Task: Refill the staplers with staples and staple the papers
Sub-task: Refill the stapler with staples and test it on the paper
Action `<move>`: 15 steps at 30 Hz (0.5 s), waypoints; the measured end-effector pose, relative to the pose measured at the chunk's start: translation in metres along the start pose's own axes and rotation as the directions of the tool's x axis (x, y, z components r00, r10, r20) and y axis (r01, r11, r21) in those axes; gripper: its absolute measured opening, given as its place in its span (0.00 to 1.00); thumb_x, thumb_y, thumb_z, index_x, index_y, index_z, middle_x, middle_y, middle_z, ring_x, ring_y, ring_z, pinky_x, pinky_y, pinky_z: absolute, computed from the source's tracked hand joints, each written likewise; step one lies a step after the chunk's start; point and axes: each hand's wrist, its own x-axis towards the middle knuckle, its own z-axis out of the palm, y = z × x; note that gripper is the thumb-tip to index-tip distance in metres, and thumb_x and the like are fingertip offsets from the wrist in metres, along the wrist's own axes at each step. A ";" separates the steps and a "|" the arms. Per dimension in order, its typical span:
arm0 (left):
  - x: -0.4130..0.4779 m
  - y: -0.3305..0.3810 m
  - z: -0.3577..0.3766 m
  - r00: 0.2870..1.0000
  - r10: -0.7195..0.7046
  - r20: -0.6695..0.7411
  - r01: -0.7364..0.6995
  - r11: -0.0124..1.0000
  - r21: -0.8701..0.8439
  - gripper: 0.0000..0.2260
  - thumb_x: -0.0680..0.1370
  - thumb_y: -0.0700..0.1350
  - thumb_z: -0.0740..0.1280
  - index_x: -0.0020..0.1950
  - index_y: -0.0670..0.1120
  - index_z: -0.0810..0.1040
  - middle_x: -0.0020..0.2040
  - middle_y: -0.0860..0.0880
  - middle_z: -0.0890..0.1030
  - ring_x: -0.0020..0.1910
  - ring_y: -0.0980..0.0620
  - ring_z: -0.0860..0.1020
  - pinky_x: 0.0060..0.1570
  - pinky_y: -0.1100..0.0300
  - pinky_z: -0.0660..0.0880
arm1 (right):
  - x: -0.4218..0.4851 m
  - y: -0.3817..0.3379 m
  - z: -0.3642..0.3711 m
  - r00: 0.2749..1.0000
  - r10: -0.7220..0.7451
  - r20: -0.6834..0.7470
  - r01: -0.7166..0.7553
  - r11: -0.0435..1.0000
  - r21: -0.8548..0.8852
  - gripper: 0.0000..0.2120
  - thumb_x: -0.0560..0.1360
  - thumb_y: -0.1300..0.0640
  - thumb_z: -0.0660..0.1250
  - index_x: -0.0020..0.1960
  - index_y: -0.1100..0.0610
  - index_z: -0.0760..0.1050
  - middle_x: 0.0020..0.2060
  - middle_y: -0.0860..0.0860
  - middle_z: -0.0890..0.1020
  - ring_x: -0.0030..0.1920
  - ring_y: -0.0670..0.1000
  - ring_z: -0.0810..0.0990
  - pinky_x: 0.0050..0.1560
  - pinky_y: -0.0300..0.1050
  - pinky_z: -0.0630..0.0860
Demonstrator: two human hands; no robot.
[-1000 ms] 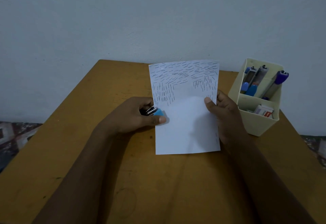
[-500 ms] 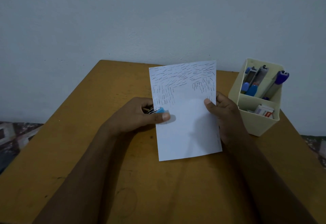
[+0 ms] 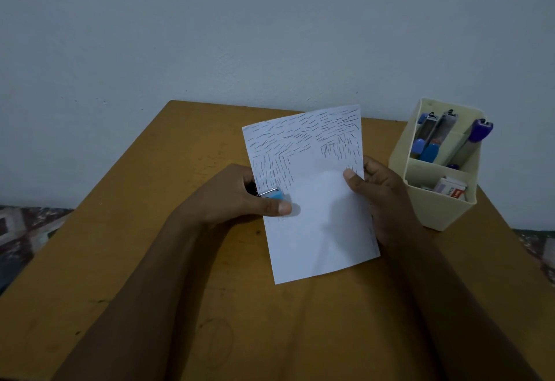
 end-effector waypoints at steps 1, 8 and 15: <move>0.000 0.000 0.000 1.000 0.000 0.000 0.000 1.000 0.009 0.12 0.65 0.51 0.72 0.48 0.55 0.79 0.45 0.67 0.83 0.45 0.63 0.82 0.35 0.73 0.73 | 0.000 0.000 0.000 1.000 -0.002 -0.002 0.002 1.000 -0.002 0.13 0.78 0.62 0.60 0.60 0.54 0.75 0.56 0.49 0.82 0.55 0.51 0.81 0.55 0.50 0.78; 0.000 -0.001 0.001 1.000 0.005 -0.001 -0.005 1.000 0.011 0.13 0.64 0.53 0.72 0.47 0.55 0.78 0.44 0.65 0.83 0.41 0.61 0.82 0.33 0.72 0.73 | 0.000 0.001 -0.001 1.000 -0.002 -0.002 0.002 1.000 -0.010 0.14 0.78 0.62 0.60 0.62 0.55 0.74 0.57 0.49 0.81 0.56 0.51 0.81 0.55 0.48 0.78; 0.002 -0.005 0.001 1.000 -0.020 -0.018 0.020 0.999 0.049 0.14 0.66 0.57 0.77 0.48 0.56 0.81 0.51 0.58 0.84 0.47 0.49 0.83 0.46 0.52 0.79 | 0.000 0.000 0.000 1.000 -0.006 0.004 0.006 1.000 -0.009 0.12 0.78 0.62 0.61 0.60 0.55 0.75 0.55 0.48 0.82 0.54 0.50 0.81 0.53 0.47 0.79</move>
